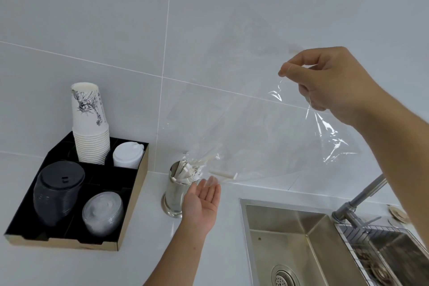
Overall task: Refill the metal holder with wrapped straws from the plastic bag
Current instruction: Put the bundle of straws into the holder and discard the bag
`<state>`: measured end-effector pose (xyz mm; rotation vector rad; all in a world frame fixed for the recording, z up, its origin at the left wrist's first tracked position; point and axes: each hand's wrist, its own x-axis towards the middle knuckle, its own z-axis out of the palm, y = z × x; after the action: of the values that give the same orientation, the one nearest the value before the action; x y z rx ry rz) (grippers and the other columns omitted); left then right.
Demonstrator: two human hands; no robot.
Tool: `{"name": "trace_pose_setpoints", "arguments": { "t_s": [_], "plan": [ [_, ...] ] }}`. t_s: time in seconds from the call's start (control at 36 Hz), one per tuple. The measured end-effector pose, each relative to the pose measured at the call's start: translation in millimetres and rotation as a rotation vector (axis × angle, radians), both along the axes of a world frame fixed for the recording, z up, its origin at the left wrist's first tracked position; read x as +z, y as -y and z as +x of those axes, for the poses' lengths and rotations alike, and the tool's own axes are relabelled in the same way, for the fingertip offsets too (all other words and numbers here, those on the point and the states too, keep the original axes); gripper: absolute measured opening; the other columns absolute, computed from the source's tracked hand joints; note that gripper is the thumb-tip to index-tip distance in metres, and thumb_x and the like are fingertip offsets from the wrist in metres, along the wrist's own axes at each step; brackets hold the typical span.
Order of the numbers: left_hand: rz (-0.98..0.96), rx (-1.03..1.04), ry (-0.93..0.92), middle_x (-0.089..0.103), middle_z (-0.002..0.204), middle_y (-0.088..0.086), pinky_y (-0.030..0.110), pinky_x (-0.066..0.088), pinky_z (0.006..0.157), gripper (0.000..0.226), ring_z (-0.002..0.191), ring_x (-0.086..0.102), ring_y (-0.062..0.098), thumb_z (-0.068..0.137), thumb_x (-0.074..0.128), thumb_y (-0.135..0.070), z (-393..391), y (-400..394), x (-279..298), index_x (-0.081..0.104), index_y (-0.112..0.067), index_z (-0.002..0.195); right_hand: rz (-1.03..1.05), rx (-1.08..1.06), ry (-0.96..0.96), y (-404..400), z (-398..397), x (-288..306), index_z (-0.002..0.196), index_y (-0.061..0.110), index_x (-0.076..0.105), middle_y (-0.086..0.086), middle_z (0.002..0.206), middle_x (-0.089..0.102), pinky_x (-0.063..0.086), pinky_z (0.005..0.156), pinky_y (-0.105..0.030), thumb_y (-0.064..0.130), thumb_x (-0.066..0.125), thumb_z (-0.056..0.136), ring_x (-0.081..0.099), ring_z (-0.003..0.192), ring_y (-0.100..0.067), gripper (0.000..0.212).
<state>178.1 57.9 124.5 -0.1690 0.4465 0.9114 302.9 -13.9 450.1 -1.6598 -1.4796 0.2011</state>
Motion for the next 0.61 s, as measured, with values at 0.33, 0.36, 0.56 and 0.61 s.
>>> {"name": "trace_pose_setpoints", "arguments": {
  "t_s": [0.33,0.36,0.56,0.61],
  "plan": [
    [0.006,-0.084,-0.109,0.066,0.092,0.013,0.031,0.061,0.058,0.014,0.081,0.067,0.022,0.091,0.064,-0.010,3,-5,4,0.062,-0.003,0.104,-0.016,-0.051,-0.103,17,20,-5,0.075,0.011,0.070,0.003,0.040,0.035,0.020,0.039,-0.019,0.022,0.067,0.089,0.023,0.035,-0.015,0.019],
    [0.012,-0.087,-0.116,0.066,0.091,0.012,0.030,0.061,0.058,0.014,0.080,0.067,0.021,0.091,0.064,-0.009,4,-5,4,0.062,-0.003,0.103,-0.018,-0.056,-0.104,18,21,-5,0.075,0.011,0.070,0.003,0.039,0.035,0.020,0.039,-0.019,0.022,0.067,0.089,0.024,0.034,-0.015,0.018],
    [0.040,-0.103,-0.183,0.072,0.070,0.006,0.028,0.060,0.056,0.002,0.066,0.070,0.016,0.090,0.065,-0.007,3,-1,0,0.063,-0.006,0.089,-0.027,-0.093,-0.104,22,27,-7,0.074,0.015,0.071,0.004,0.039,0.036,0.021,0.039,-0.021,0.025,0.067,0.089,0.024,0.034,-0.016,0.019],
    [0.046,-0.110,-0.194,0.073,0.069,0.006,0.028,0.060,0.055,0.003,0.063,0.072,0.015,0.090,0.065,-0.007,3,-1,-1,0.063,-0.006,0.088,-0.030,-0.096,-0.103,23,28,-7,0.074,0.014,0.071,0.004,0.039,0.035,0.021,0.039,-0.021,0.025,0.067,0.089,0.024,0.034,-0.016,0.019]
  ]
}}
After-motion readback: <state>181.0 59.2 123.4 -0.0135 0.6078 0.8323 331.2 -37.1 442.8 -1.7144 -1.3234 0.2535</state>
